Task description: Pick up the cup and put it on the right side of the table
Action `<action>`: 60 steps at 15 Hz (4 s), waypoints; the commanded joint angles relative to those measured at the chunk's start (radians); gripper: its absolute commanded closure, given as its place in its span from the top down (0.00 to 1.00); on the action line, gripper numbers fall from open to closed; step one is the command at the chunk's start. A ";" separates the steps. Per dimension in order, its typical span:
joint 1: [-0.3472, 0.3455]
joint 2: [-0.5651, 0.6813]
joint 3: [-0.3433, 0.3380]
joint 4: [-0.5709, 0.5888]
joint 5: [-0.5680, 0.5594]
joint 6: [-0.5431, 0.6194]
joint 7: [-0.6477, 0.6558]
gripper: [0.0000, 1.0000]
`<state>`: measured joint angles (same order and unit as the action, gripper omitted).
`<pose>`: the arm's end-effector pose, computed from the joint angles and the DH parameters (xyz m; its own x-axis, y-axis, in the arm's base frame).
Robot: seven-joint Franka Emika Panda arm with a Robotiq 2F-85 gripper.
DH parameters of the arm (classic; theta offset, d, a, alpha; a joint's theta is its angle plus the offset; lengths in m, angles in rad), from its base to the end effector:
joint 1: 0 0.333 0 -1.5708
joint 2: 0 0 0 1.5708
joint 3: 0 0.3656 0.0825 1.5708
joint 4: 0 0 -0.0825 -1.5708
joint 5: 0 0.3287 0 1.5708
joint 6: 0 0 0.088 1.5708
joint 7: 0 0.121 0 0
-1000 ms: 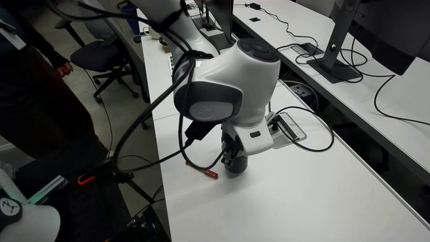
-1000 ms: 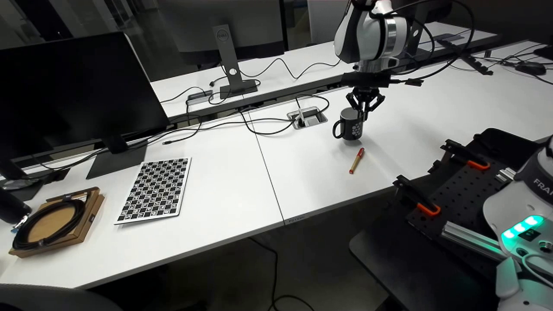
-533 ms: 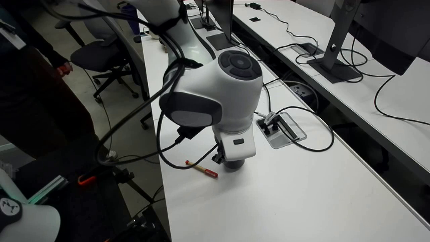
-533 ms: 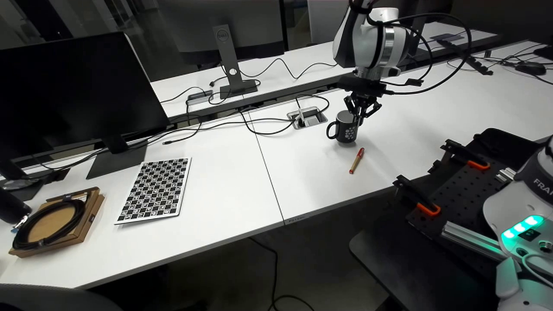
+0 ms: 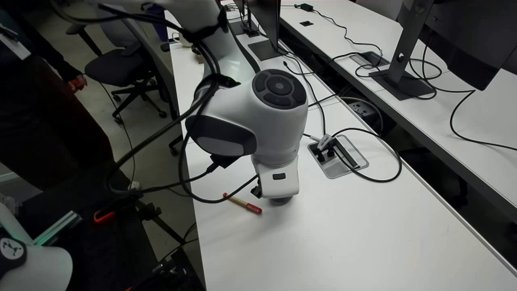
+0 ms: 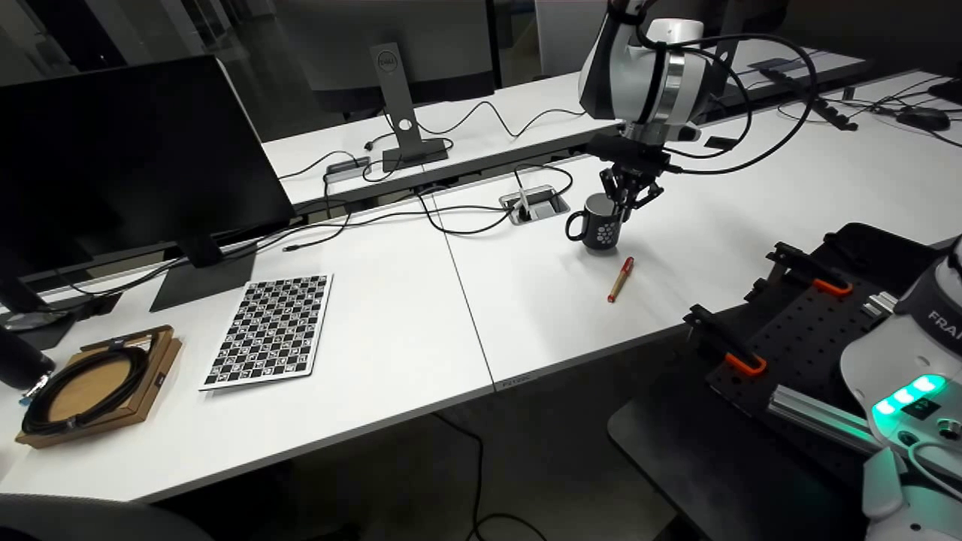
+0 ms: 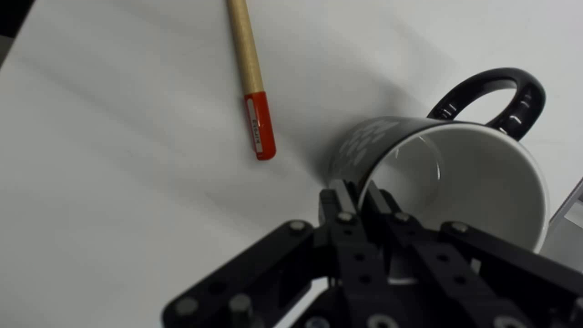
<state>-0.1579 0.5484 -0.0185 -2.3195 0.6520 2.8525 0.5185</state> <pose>0.4925 -0.1186 0.1830 0.2527 -0.9585 -0.1321 -0.9651 -0.2400 -0.1047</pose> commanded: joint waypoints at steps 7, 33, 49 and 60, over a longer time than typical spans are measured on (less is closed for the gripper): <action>0.044 -0.008 -0.052 -0.004 -0.009 -0.023 0.001 0.02; 0.133 0.017 -0.131 0.030 -0.153 -0.084 0.085 0.93; 0.129 -0.292 0.065 0.040 -0.189 -0.266 -0.285 1.00; 0.103 -0.186 0.107 0.235 -0.250 -0.647 -0.718 1.00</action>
<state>-0.0338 0.3047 0.0871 -2.1650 0.4397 2.3167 -0.0947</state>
